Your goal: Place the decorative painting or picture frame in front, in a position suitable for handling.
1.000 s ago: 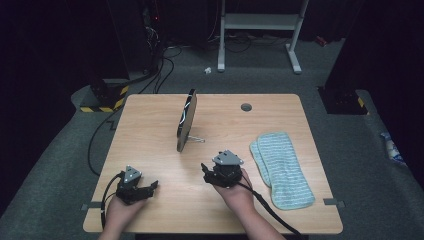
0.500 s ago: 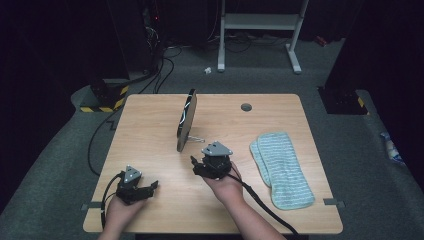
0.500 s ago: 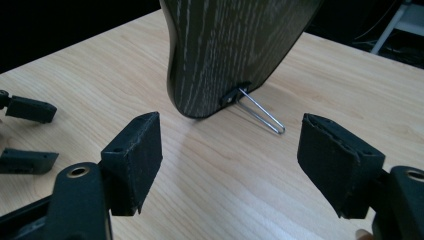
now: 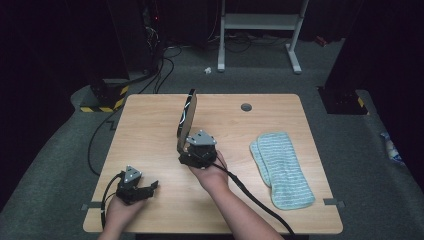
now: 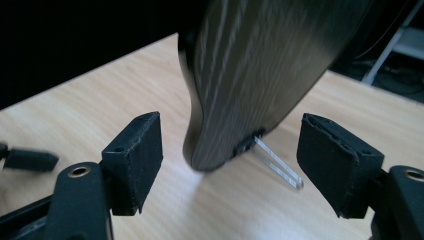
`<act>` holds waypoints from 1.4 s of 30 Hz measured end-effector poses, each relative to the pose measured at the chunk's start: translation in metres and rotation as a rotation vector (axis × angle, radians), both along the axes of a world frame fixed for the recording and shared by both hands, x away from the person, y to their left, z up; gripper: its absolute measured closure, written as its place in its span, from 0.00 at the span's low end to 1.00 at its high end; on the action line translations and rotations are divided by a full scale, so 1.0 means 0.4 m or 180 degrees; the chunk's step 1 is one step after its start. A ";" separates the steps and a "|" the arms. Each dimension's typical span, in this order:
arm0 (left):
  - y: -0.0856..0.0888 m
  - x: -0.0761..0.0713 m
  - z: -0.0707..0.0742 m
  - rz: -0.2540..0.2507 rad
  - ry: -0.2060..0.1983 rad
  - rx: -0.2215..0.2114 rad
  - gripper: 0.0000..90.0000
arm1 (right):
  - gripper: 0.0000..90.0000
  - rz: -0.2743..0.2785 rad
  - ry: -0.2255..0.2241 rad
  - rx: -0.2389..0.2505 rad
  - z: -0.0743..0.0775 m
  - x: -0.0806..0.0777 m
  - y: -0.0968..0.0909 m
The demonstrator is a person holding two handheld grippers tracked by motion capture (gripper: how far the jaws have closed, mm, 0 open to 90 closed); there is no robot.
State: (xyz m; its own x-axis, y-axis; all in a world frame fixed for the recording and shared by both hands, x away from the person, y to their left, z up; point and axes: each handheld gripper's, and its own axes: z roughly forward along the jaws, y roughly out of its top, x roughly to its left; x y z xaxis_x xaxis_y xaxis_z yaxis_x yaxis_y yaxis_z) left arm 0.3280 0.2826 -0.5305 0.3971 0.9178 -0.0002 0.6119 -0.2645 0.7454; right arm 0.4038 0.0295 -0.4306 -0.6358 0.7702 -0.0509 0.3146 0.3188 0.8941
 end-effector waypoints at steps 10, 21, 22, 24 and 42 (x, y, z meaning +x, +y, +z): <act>0.000 -0.001 0.000 -0.0015 -0.0003 -0.0005 0.27 | 0.28 -0.0115 -0.0058 0.0100 0.024 0.043 0.063; 0.000 -0.001 0.000 -0.0022 -0.0006 -0.0007 0.27 | 0.34 -0.0202 -0.0048 0.0062 0.024 0.055 0.051; 0.000 -0.001 0.000 -0.0022 -0.0006 -0.0007 0.27 | 0.35 -0.0204 -0.0063 0.0065 0.025 0.053 0.049; 0.000 -0.001 0.000 -0.0022 -0.0006 -0.0008 0.27 | 0.37 -0.0189 -0.0099 0.0048 0.025 0.050 0.045; 0.000 -0.002 0.000 -0.0020 -0.0004 -0.0014 0.27 | 0.46 -0.0158 -0.0069 0.0075 0.021 0.033 -0.003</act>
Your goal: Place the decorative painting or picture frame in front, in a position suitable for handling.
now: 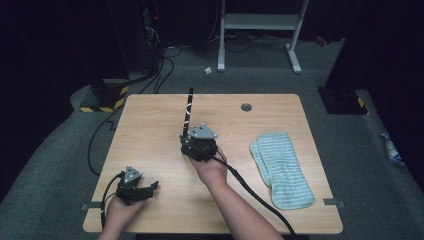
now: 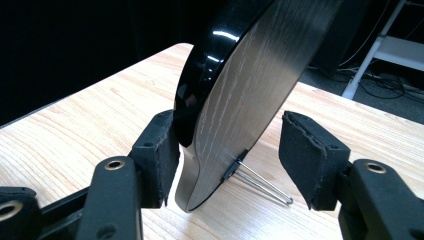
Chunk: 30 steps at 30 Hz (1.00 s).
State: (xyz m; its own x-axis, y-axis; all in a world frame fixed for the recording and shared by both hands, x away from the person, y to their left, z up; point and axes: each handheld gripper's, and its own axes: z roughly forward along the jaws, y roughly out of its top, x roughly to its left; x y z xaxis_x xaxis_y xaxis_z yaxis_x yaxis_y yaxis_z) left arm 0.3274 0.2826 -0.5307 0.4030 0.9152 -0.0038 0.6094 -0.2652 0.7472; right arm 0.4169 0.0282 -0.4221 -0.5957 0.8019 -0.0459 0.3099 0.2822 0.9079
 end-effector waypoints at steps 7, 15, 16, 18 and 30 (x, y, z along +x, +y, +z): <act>0.000 0.000 0.000 -0.0001 0.0001 0.0002 0.27 | 0.46 -0.0019 0.0004 0.0028 -0.006 -0.003 -0.019; 0.000 0.000 0.000 -0.0004 0.0003 0.0005 0.27 | 0.46 -0.0048 0.0018 0.0073 -0.006 -0.005 -0.047; 0.000 0.000 0.000 -0.0002 0.0002 0.0004 0.27 | 0.46 -0.0037 0.0019 0.0086 -0.004 -0.006 -0.048; 0.000 0.000 0.000 0.0000 0.0000 0.0001 0.27 | 0.47 -0.0005 -0.0005 0.0141 0.001 -0.008 -0.047; 0.000 0.000 0.000 -0.0002 -0.0001 0.0003 0.27 | 0.55 0.0057 0.0071 0.0169 0.014 0.027 -0.003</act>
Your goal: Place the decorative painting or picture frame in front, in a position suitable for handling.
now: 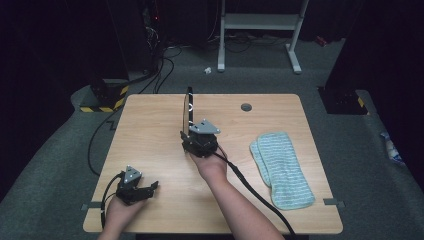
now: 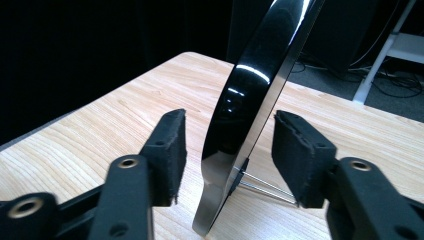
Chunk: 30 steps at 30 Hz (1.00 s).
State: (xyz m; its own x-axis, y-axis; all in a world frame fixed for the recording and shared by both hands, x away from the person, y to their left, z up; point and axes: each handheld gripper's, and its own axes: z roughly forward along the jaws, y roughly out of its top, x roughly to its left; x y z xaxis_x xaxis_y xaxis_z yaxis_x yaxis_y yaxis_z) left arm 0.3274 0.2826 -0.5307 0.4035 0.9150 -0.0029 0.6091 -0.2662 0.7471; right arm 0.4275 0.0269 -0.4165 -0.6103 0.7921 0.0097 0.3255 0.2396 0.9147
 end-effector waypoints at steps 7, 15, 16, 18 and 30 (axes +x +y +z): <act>0.000 0.000 0.000 0.0001 0.0000 -0.0002 0.27 | 0.61 -0.0028 0.0013 0.0037 0.002 0.008 0.000; 0.000 0.000 0.000 0.0001 0.0000 -0.0002 0.27 | 0.66 -0.0052 -0.0032 0.0044 0.011 0.005 0.000; 0.000 0.000 0.000 0.0000 0.0001 -0.0001 0.27 | 0.67 -0.0051 -0.0031 0.0043 0.011 0.005 -0.001; 0.000 0.000 0.000 0.0001 0.0000 -0.0001 0.27 | 0.68 -0.0067 -0.0037 0.0036 0.011 0.004 -0.002; 0.000 0.000 0.000 0.0001 0.0002 -0.0001 0.27 | 0.78 -0.0134 -0.0026 0.0082 0.013 0.004 -0.032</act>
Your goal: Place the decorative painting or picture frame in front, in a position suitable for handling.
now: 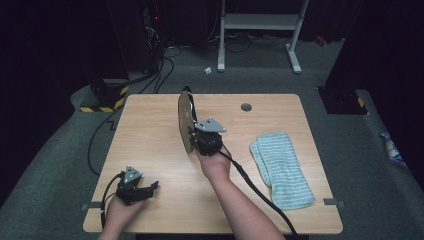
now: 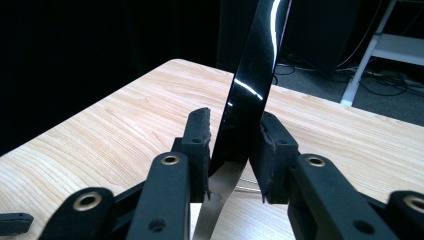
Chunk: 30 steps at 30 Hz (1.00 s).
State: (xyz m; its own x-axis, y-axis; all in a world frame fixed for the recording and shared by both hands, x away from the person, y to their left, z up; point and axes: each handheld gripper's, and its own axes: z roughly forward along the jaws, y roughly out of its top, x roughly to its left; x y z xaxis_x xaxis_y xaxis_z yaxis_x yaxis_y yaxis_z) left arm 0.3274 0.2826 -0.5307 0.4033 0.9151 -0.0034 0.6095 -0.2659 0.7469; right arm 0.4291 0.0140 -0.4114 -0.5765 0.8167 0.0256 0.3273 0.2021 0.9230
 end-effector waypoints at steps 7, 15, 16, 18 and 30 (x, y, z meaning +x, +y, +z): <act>0.000 0.000 0.000 -0.0001 -0.0002 0.0001 0.27 | 0.83 -0.0017 0.0098 0.0111 0.001 0.005 -0.020; 0.000 0.000 0.000 -0.0001 -0.0002 0.0000 0.27 | 0.85 0.0046 0.0075 0.0097 0.004 -0.005 -0.032; 0.000 0.000 0.000 -0.0002 -0.0002 0.0001 0.27 | 0.85 0.0060 0.0073 0.0099 0.004 -0.008 -0.034; 0.000 0.000 0.000 -0.0001 -0.0003 0.0000 0.27 | 0.86 0.0074 0.0064 0.0110 0.005 -0.016 -0.038; 0.000 0.000 0.000 -0.0002 -0.0002 0.0003 0.27 | 0.86 0.0130 0.0003 0.0173 0.003 -0.084 -0.097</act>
